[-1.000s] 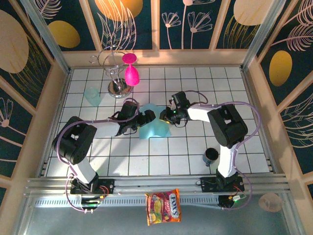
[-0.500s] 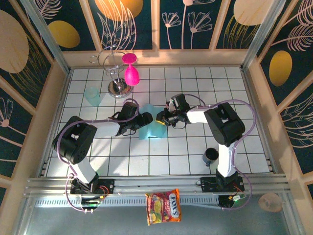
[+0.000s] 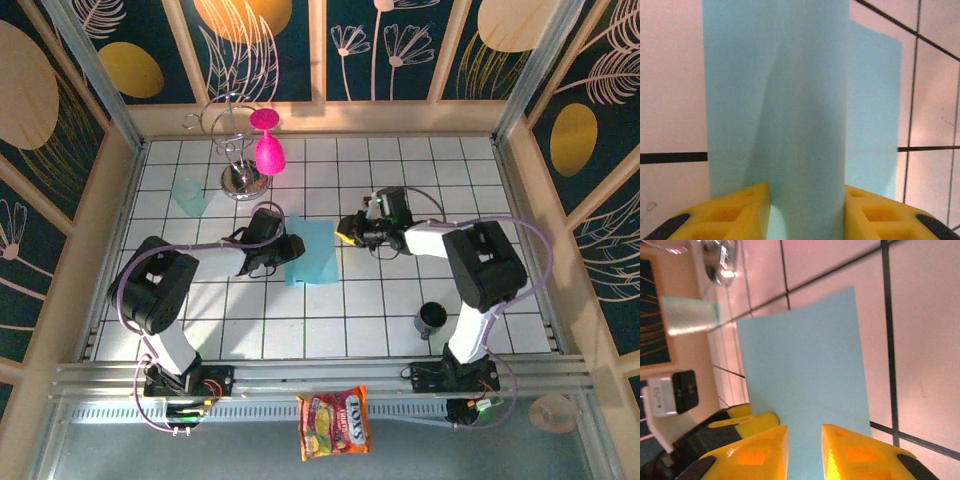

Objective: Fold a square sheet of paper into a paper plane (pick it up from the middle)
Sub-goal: First fold in half a square sheet of paper at the center of the table.

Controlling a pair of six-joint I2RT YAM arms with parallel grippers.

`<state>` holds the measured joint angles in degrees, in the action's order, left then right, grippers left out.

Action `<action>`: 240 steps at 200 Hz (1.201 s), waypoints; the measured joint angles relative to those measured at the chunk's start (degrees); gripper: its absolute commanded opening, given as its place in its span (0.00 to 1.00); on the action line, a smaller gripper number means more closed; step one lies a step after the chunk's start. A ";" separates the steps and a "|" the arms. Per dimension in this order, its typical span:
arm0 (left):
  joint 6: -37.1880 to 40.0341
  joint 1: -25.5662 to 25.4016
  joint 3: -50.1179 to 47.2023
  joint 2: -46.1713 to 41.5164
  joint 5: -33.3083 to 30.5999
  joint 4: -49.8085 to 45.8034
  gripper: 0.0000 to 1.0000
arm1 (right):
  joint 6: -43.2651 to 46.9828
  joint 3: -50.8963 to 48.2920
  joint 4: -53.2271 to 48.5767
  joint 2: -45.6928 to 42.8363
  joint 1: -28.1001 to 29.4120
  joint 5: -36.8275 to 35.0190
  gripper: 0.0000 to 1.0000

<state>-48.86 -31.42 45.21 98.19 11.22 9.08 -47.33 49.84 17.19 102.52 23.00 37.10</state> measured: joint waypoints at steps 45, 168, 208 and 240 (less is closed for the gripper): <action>0.59 0.02 0.83 -10.40 4.07 2.78 0.34 | 0.46 -4.74 6.08 -8.09 -4.39 1.20 0.57; -12.35 2.89 3.23 -15.58 22.77 21.62 0.34 | -10.78 -9.92 34.95 -11.72 -2.51 13.05 0.87; -15.78 3.76 3.04 -15.58 24.52 25.35 0.33 | -11.98 -6.71 35.54 -9.29 0.22 13.90 0.86; -15.89 4.63 2.56 -15.58 24.39 24.90 0.33 | -14.56 -6.64 39.47 -8.92 0.24 14.51 0.78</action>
<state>-64.75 -26.79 47.77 82.61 35.62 33.98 -61.89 43.20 56.66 93.60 23.24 51.62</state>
